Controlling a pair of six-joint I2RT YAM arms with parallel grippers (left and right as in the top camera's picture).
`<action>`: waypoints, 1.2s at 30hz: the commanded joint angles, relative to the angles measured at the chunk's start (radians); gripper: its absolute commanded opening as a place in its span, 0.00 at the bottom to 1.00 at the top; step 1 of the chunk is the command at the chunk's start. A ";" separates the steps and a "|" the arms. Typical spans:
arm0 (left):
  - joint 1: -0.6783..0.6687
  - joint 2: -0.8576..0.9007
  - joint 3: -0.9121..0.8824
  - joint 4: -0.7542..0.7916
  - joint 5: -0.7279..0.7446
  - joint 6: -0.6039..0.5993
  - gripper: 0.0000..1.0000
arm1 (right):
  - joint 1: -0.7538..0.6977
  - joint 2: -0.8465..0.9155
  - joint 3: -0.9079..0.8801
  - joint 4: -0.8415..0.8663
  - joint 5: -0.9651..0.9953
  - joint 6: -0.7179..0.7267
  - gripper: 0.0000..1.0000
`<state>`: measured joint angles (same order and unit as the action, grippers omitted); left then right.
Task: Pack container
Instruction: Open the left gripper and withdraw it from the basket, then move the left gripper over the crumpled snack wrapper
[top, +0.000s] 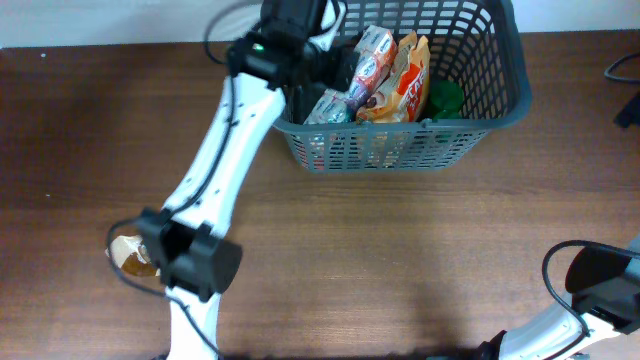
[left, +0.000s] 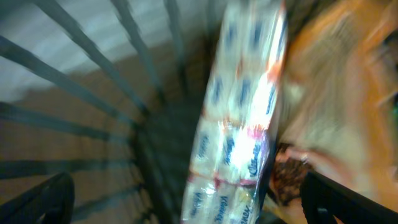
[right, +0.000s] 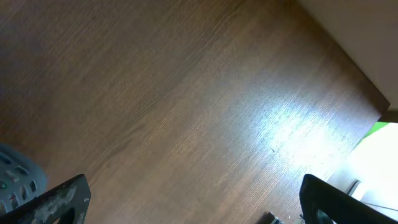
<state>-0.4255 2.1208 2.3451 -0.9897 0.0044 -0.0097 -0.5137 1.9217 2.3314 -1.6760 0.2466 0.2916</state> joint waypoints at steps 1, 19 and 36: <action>0.016 -0.207 0.117 0.002 -0.087 0.041 0.99 | -0.004 0.000 -0.003 0.000 0.016 0.013 0.99; 0.055 -0.510 0.137 -0.538 -0.552 -0.369 0.99 | -0.004 0.000 -0.003 0.000 0.016 0.013 0.99; 0.467 -0.514 -0.280 -0.697 -0.203 -1.252 0.99 | -0.004 0.000 -0.003 0.000 0.016 0.013 0.99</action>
<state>-0.0074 1.6085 2.1994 -1.6825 -0.3206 -1.0134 -0.5137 1.9221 2.3314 -1.6756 0.2466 0.2916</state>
